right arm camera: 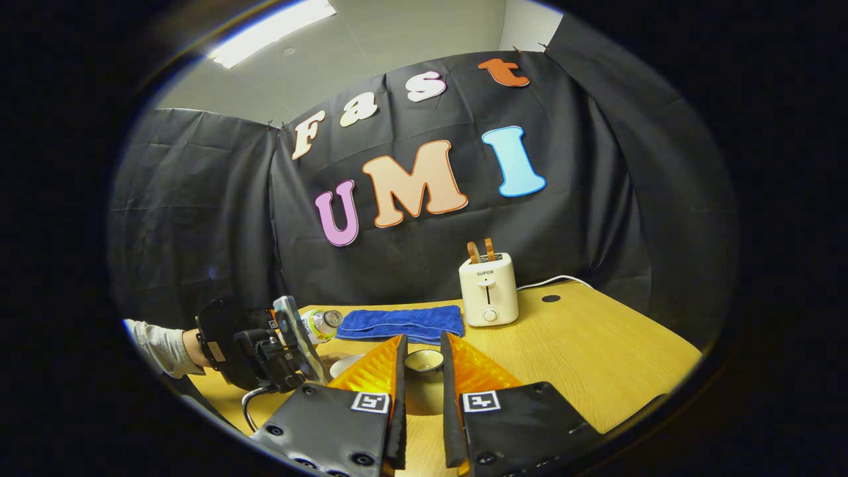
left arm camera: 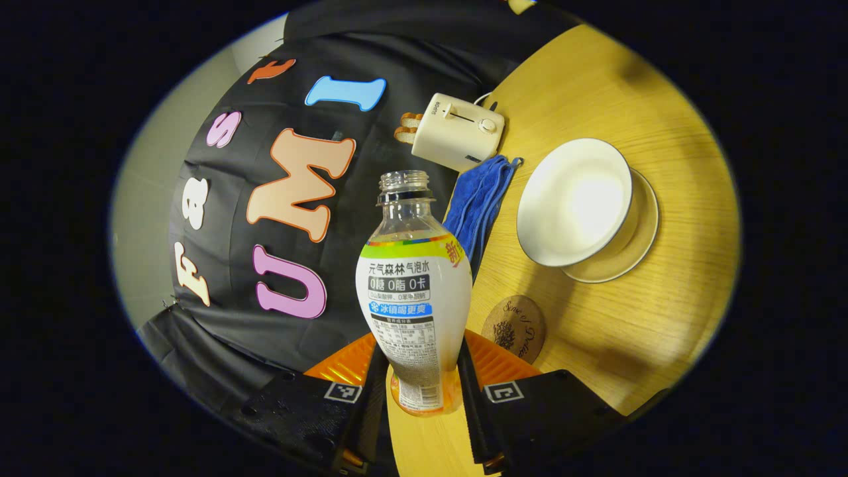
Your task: Open the teacup lid with one hand, grasp the water bottle and pour water into the teacup with the other hand; after pouring, place the water bottle on the coaster and then close the teacup lid.
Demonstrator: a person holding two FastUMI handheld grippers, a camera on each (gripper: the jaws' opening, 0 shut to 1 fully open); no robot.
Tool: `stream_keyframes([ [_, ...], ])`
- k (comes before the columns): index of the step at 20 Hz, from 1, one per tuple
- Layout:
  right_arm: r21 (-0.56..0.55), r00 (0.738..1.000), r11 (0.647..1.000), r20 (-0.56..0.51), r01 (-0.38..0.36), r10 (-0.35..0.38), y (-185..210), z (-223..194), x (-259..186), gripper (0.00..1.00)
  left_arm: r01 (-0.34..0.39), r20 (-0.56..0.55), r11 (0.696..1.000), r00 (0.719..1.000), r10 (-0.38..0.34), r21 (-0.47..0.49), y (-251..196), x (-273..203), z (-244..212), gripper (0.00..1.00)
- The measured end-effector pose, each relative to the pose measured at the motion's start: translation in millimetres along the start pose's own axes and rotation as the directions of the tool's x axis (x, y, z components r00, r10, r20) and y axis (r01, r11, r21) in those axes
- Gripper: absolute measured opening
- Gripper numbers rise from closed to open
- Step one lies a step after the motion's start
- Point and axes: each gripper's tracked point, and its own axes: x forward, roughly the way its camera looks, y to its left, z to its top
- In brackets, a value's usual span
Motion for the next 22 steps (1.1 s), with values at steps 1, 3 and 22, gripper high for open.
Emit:
stream_keyframes([
  [1, -0.004, 1.0, 1.0, 0.005, 0.009, -0.009, -3, 1, 0, 0.25, -0.003, 0.0, 1.0, 1.0, 0.003, 0.025, 1, 1, 0, 0.52],
  [3, -0.01, 1.0, 1.0, 0.01, 0.017, -0.017, -5, 3, -2, 0.25, 0.001, 0.0, 0.996, 1.0, -0.001, 0.09, 1, 1, 0, 0.52],
  [22, 0.014, 1.0, 1.0, -0.01, 0.02, -0.02, -13, -3, 0, 0.26, 0.032, 0.0, 0.836, 0.999, -0.038, 0.548, 14, -5, 0, 0.52],
])
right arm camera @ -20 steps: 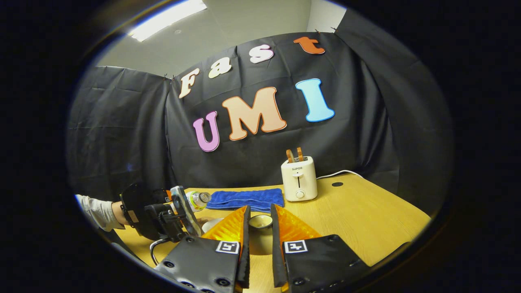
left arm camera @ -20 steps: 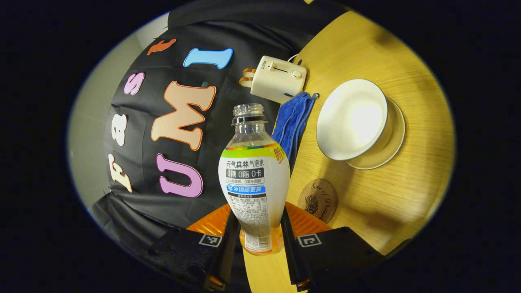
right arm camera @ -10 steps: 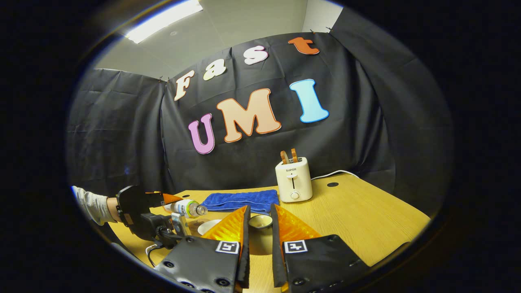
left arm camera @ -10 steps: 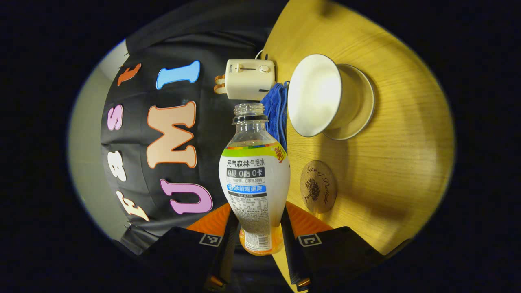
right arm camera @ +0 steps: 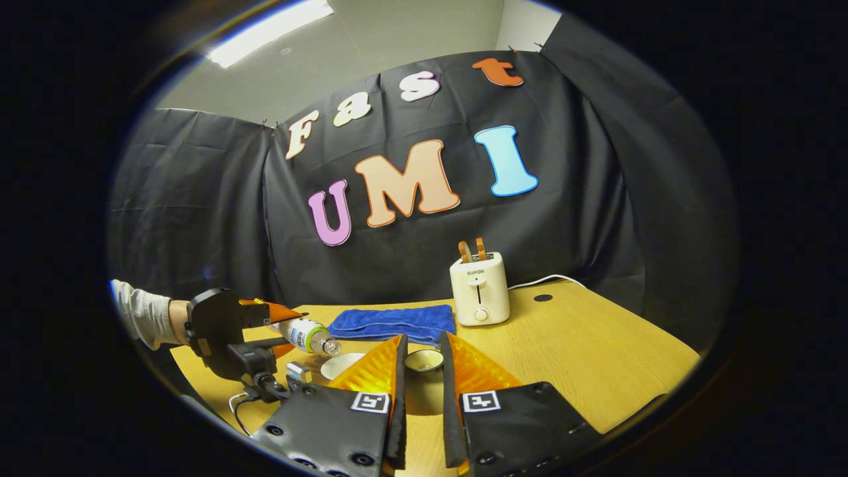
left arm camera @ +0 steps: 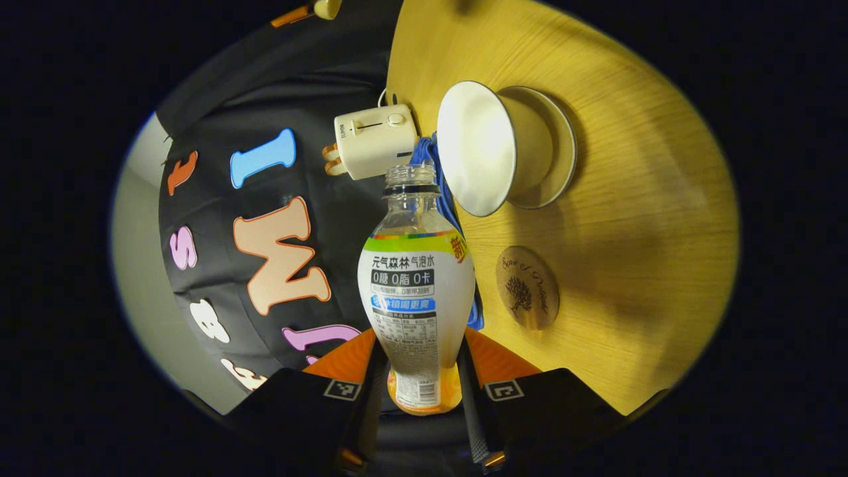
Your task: Open the teacup lid with one hand, grasp the water bottle and pour water into the teacup with the other hand; after pouring, place the water bottle on the coaster and then close the teacup lid.
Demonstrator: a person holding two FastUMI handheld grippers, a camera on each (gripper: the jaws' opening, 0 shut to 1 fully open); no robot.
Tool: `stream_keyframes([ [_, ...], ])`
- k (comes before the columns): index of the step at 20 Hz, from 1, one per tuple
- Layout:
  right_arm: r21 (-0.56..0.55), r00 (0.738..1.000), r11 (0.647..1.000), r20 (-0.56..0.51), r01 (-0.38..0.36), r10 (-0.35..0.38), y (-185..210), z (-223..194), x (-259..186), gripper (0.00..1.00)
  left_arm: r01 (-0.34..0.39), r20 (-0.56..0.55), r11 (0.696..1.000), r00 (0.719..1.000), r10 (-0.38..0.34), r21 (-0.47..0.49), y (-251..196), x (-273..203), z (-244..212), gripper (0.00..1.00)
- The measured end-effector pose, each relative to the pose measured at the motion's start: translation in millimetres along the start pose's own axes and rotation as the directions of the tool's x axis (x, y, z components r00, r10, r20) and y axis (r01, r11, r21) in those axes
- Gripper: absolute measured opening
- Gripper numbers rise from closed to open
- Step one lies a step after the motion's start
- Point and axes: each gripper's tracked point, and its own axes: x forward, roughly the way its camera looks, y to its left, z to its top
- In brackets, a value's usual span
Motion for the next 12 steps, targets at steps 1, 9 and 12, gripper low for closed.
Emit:
stream_keyframes([
  [1, 0.003, 1.0, 1.0, -0.003, -0.001, 0.001, 0, -1, 0, 0.25, -0.005, 0.003, 1.0, 1.0, 0.005, 0.023, 1, 0, -1, 0.53],
  [9, -0.019, 1.0, 1.0, 0.001, -0.006, 0.006, 3, 0, -2, 0.25, -0.016, -0.007, 0.992, 1.0, 0.017, 0.124, 10, 2, -3, 0.52],
  [12, -0.032, 1.0, 0.999, 0.001, -0.001, 0.001, 2, 1, -3, 0.25, -0.034, -0.002, 0.986, 0.999, 0.035, 0.164, 18, 0, 1, 0.52],
])
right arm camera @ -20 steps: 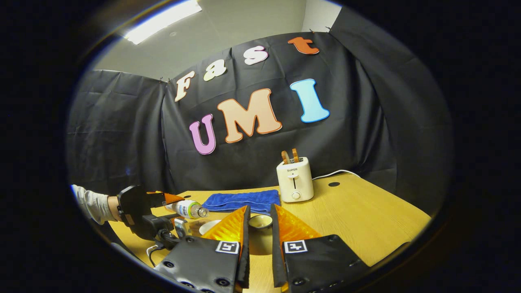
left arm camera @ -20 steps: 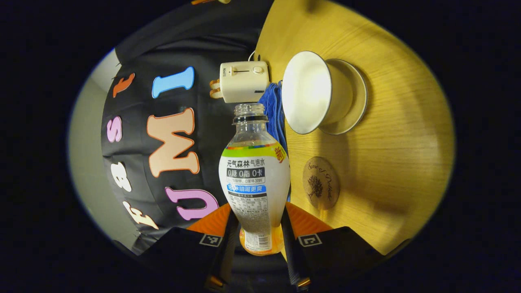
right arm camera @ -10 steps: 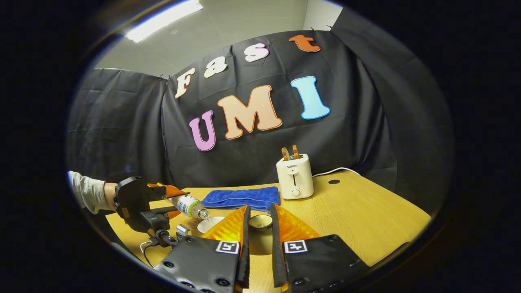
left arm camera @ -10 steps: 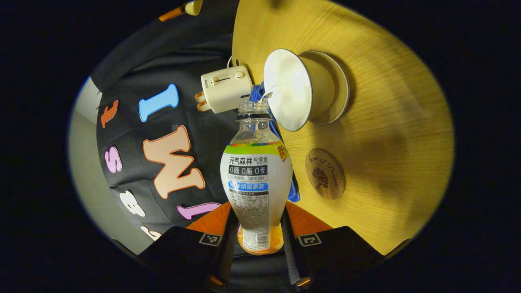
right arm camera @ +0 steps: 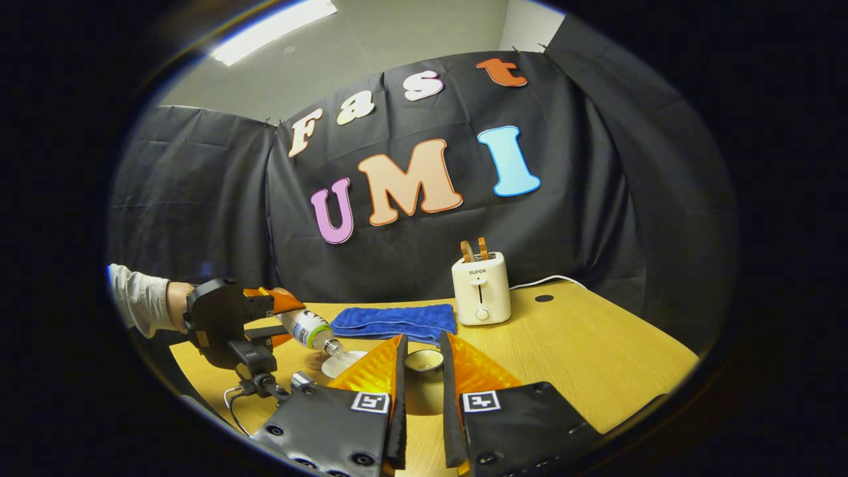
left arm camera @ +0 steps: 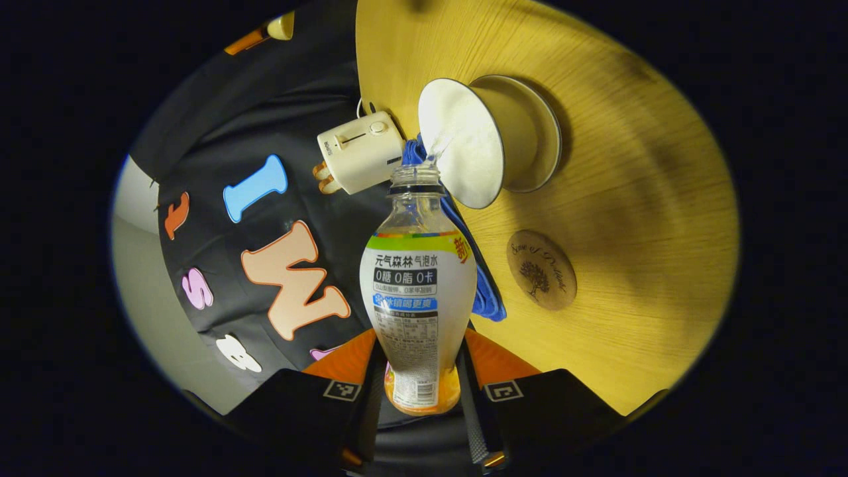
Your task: Open the teacup lid with one hand, grasp the water bottle and pour water into the teacup with the other hand; after pouring, place the water bottle on the coaster and then close the teacup lid.
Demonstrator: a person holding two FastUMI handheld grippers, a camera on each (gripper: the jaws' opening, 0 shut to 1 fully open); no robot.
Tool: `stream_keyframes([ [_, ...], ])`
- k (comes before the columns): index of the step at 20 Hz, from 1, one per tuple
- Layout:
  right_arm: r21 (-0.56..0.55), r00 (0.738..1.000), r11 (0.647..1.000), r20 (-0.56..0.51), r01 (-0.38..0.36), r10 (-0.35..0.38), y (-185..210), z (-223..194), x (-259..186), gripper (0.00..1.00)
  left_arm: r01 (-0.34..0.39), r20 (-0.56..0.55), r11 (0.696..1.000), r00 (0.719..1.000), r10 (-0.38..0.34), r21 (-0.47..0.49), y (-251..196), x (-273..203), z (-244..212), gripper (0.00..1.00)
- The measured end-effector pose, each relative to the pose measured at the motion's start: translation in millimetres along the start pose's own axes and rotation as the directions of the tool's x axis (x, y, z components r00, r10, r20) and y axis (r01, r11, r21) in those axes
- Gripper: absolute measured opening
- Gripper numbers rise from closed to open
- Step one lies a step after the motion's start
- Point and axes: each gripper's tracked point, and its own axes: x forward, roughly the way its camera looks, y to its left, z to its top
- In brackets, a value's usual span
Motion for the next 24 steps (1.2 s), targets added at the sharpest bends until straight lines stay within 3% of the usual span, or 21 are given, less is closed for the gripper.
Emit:
stream_keyframes([
  [16, 0.002, 1.0, 1.0, -0.013, 0.004, -0.004, -6, -2, 1, 0.25, -0.001, -0.018, 0.977, 1.0, 0.005, 0.213, 22, -5, -3, 0.53],
  [24, -0.002, 1.0, 1.0, -0.028, -0.004, 0.004, -4, -7, 3, 0.26, 0.023, -0.02, 0.967, 1.0, -0.018, 0.252, 25, -2, 3, 0.53],
])
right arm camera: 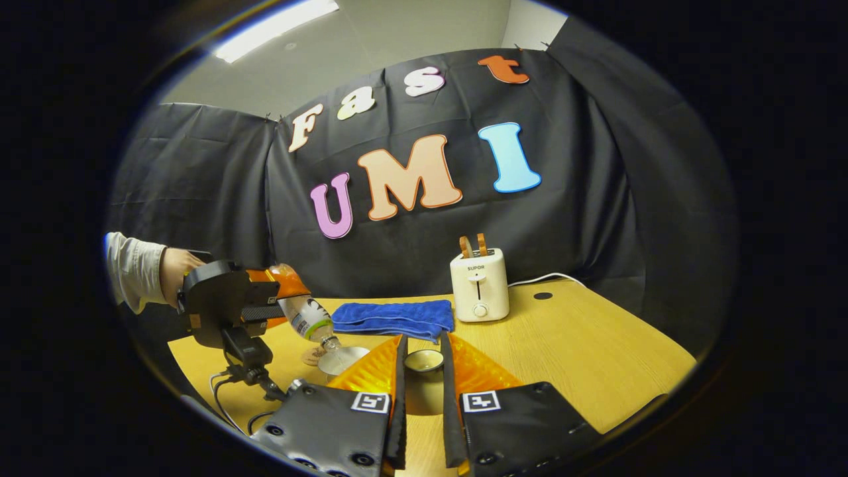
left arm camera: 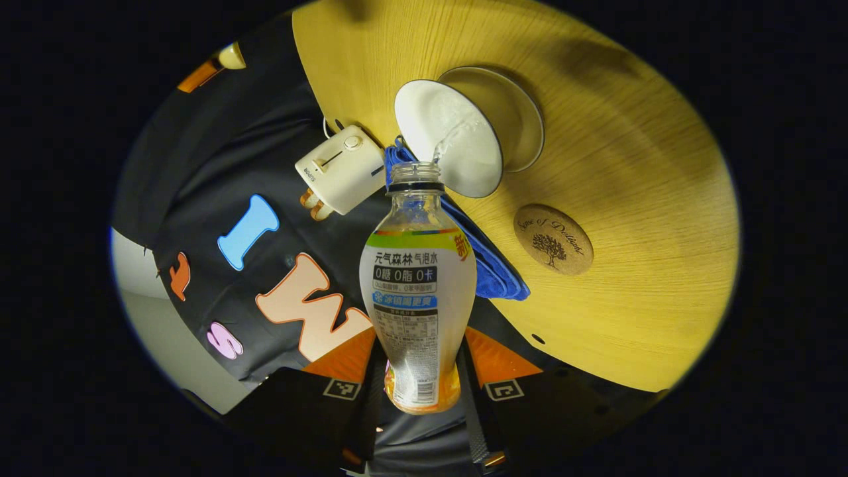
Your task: Open the teacup lid with one hand, grasp the water bottle and pour water into the teacup with the other hand; after pouring, place the water bottle on the coaster and then close the teacup lid.
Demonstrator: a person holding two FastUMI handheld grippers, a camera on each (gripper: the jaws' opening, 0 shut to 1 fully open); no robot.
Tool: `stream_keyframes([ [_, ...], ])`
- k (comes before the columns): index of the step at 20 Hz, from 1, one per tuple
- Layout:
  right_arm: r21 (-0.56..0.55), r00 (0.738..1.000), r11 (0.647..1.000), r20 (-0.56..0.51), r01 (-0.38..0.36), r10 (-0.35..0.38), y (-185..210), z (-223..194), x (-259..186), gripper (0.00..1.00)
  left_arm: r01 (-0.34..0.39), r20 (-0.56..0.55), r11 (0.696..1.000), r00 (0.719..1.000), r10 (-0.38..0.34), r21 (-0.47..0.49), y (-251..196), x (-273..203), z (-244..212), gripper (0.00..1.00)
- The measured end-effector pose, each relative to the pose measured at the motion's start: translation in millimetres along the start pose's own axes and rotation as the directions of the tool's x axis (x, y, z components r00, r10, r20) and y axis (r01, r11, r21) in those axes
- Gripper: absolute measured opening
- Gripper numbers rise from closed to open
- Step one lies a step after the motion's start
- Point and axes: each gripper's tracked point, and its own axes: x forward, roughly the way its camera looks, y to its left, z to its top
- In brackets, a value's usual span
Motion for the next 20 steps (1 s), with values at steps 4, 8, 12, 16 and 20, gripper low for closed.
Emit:
stream_keyframes([
  [4, -0.006, 1.0, 1.0, -0.01, -0.002, 0.002, 2, -4, 1, 0.23, 0.008, 0.001, 1.0, 1.0, -0.008, 0.016, -1, 0, 3, 0.52],
  [8, -0.016, 1.0, 1.0, -0.017, -0.016, 0.015, 10, -7, 2, 0.25, 0.025, 0.0, 1.0, 1.0, -0.025, 0.009, -9, -1, 1, 0.53],
  [12, -0.02, 0.999, 1.0, -0.025, -0.022, 0.022, 13, -10, 2, 0.23, 0.043, 0.002, 0.999, 0.999, -0.043, 0.002, -19, -1, 0, 0.52],
  [16, -0.025, 0.999, 0.999, -0.024, -0.025, 0.025, 15, -10, 2, 0.25, 0.06, -0.002, 0.998, 0.998, -0.06, -0.012, -27, -4, -3, 0.52],
  [20, -0.03, 0.999, 0.999, -0.026, -0.03, 0.03, 17, -11, 1, 0.25, 0.078, 0.004, 0.995, 0.997, -0.078, -0.061, -31, -2, -3, 0.53],
])
